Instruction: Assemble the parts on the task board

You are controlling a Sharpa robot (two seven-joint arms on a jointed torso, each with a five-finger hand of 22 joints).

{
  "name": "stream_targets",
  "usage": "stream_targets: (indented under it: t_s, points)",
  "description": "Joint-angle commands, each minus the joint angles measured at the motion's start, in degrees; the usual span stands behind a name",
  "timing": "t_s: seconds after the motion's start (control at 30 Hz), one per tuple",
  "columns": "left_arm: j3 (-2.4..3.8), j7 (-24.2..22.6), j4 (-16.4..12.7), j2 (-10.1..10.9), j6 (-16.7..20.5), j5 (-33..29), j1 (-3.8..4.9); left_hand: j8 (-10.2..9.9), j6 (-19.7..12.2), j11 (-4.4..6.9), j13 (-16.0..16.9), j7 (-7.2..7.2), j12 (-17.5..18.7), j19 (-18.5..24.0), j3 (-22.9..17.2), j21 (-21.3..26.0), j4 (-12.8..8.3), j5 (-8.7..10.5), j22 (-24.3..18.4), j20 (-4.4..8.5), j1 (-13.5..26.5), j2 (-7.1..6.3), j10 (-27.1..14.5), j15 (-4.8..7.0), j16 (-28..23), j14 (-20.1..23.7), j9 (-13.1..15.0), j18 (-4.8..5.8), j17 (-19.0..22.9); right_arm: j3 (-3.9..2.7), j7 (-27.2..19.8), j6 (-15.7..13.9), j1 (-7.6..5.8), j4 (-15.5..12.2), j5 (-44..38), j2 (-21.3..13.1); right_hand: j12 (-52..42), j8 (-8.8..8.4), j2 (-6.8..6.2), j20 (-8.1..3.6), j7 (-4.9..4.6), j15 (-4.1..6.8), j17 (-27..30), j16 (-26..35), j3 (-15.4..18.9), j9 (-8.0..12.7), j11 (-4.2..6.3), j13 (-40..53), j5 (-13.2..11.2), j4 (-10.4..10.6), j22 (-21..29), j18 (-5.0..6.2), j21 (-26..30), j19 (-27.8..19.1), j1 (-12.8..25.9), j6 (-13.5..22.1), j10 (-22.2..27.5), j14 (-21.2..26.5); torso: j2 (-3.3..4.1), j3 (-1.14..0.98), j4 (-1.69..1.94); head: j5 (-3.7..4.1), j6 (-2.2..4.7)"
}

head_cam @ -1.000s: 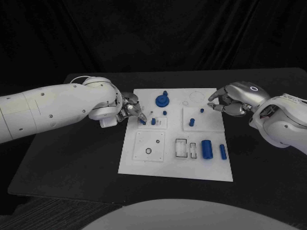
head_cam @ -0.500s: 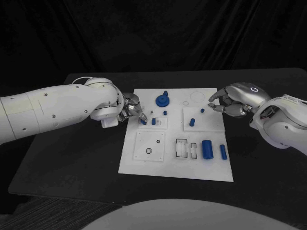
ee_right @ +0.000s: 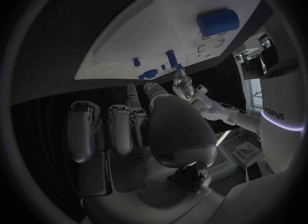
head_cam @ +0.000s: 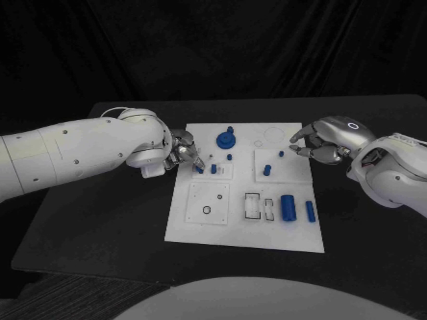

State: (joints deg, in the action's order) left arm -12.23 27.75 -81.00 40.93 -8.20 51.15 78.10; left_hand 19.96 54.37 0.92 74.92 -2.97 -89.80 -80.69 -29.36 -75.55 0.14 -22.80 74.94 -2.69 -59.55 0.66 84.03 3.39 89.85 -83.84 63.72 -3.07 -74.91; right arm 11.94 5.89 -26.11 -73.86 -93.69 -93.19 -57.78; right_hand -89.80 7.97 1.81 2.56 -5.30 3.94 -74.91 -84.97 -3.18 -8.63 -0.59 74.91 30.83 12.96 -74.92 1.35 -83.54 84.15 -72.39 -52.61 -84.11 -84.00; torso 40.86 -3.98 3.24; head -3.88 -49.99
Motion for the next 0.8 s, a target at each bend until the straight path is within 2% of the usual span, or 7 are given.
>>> stream_targets:
  t_s: [0.03,0.8]
  points:
    - [0.04,-1.12,0.10,-0.13,-0.50,-0.30,-0.18,0.12,0.12,0.38,15.08,0.43,-0.20,-0.22,-0.84,0.35,-0.55,0.03,10.24,-0.02,-0.13,0.58,5.97,0.40,0.15,-6.16,0.09,-0.55,-15.09,-0.04,0.74,-0.39,0.17,-0.03,-0.17,-0.09,-0.20,-0.23,-0.01,0.02,-0.01,-0.19,-4.76,0.17,-0.39,0.06,-0.32,15.09,0.18,0.10,-12.81,0.35,0.39,2.84,-0.39,-0.52,-5.89,-4.23,0.03,0.00,0.01,0.12,-0.01]
    - [0.04,-0.94,0.54,0.15,-1.05,-0.30,-0.39,0.14,0.03,0.35,15.05,0.39,-0.16,-0.10,-1.12,0.57,-1.11,0.37,10.18,-0.03,-0.66,0.47,5.93,0.38,0.15,-6.16,0.20,-0.58,-15.09,-0.04,0.95,-0.15,0.39,0.04,-0.17,-0.11,-0.20,-0.32,-0.05,0.03,-0.02,-0.20,-4.58,0.26,-0.61,0.07,-0.33,15.09,0.42,-0.05,-12.77,0.39,0.51,2.79,-0.55,-0.54,-5.89,-4.19,-0.02,-0.04,0.07,-0.04,-0.01]
